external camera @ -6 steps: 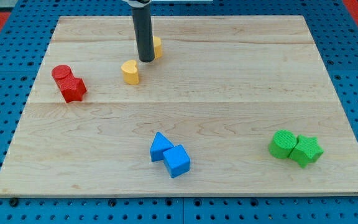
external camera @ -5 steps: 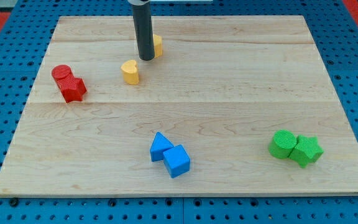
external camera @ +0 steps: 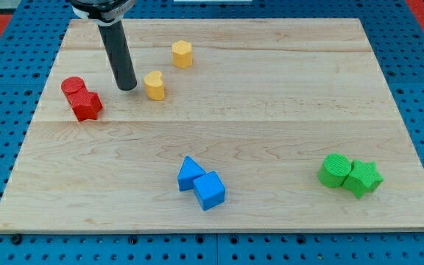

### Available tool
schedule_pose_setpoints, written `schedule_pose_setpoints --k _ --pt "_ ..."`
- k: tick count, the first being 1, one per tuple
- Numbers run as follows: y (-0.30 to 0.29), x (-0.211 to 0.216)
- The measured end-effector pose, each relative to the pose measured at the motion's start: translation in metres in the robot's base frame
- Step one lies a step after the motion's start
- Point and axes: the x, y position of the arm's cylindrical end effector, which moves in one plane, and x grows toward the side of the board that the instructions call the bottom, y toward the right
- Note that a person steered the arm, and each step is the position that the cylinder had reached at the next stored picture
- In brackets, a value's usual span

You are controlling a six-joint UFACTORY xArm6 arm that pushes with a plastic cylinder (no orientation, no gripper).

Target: Place the yellow blocks horizontal to each other

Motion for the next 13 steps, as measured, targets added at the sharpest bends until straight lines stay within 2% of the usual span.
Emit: schedule_pose_setpoints --k 2,4,5,6,8,10,13 --pt "0.000 -0.011" --pt "0.007 -0.084" --pt "0.026 -0.098" --pt "0.026 -0.098" --pt "0.074 -0.089" --pt "0.076 -0.088" --pt "0.109 -0.085"
